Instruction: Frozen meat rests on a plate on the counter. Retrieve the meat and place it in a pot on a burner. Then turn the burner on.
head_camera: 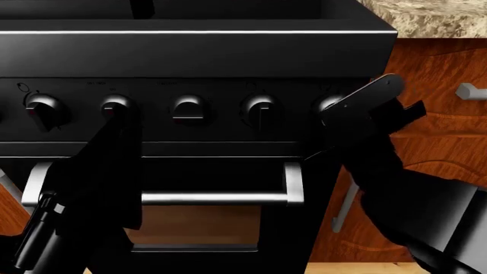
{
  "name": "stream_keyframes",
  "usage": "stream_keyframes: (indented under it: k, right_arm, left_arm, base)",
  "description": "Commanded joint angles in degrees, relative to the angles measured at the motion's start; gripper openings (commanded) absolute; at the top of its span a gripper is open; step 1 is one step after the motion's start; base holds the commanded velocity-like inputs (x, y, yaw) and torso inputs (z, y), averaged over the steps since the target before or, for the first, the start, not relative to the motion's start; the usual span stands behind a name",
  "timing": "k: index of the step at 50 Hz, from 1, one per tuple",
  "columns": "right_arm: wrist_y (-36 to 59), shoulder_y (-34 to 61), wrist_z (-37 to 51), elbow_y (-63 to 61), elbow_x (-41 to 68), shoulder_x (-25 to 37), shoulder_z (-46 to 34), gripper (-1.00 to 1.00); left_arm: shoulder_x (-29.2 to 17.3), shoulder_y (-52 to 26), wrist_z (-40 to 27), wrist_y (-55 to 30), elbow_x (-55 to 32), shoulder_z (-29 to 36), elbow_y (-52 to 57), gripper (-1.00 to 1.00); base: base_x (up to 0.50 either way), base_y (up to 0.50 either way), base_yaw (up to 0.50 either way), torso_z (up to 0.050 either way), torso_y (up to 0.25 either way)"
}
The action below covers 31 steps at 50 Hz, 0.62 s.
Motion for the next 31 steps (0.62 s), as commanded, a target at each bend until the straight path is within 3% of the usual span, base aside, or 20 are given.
stream_keyframes:
  k: [1, 31]
  right_arm:
    - [1.3, 3.5, 1.7, -3.3, 1.6, -1.4, 4.3, 1.00]
    - [7.7, 3.2, 10.0, -10.9, 17.1, -0.5, 14.8, 1.00]
  left_arm:
    - [-0.1, 0.0, -0.1, 0.1, -0.5, 0.0, 0.1, 1.00]
    - [-0.3, -1.2, -1.0, -0.7, -0.6, 0.9, 0.7, 1.00]
  base:
    - [0.00, 0.00, 0.00, 0.000, 0.000]
    - [0.00, 0.00, 0.00, 0.000, 0.002]
